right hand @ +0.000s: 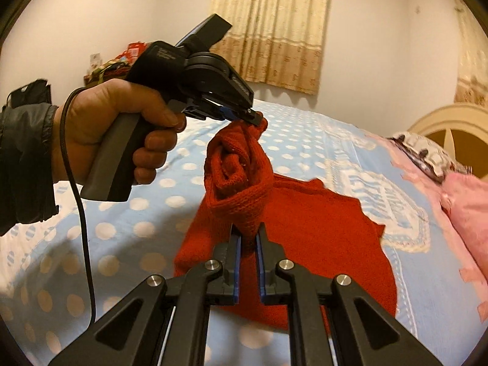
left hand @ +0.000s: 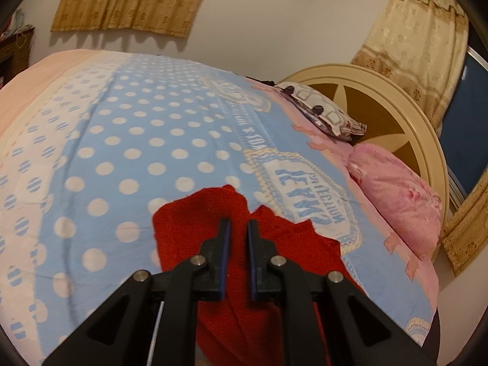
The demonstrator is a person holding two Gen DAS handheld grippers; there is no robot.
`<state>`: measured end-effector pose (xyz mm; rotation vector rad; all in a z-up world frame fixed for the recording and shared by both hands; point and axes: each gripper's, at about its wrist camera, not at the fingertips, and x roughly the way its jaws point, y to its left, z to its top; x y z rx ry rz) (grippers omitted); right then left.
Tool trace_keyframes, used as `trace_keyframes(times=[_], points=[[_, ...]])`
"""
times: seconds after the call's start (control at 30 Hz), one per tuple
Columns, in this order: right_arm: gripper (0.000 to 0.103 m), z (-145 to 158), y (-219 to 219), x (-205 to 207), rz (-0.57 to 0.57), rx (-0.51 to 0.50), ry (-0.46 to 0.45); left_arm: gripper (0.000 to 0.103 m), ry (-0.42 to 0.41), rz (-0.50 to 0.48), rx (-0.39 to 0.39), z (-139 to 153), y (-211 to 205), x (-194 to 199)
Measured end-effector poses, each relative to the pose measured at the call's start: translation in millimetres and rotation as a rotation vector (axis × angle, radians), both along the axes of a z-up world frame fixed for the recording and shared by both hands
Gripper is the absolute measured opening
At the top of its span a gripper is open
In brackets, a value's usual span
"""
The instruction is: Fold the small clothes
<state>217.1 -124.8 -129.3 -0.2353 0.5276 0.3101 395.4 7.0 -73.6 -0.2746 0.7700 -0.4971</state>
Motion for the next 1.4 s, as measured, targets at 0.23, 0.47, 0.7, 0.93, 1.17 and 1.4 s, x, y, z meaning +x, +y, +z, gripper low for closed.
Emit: trace_keyframes(times=[0.23,0.47,0.7,0.93,1.17,1.4], points=[[0.008,4,-26,-2,-0.038,0.031,0.014,0.011,-0.001,-0.044,0.016,2,-32,3],[0.006,1,-59,-6,-0.092,0.091,0.045,0.011,-0.005,-0.085,0.028,3,-64,3],[0.0,-3,-102,-1,-0.181,0.184,0.116,0.01,0.014,-0.116,0.087,-8,-100,8],[0.004,-9,-113,6,-0.111,0.344,0.214,0.01,0.027,-0.124,0.134,-20,-113,8],[0.102,-16,-104,24,0.0,0.512,0.283,0.01,0.02,-0.123,0.13,-12,-110,7],[0.04,-44,-103,68,-0.032,0.554,0.394,0.01,0.018,-0.14,0.124,-8,-114,3]])
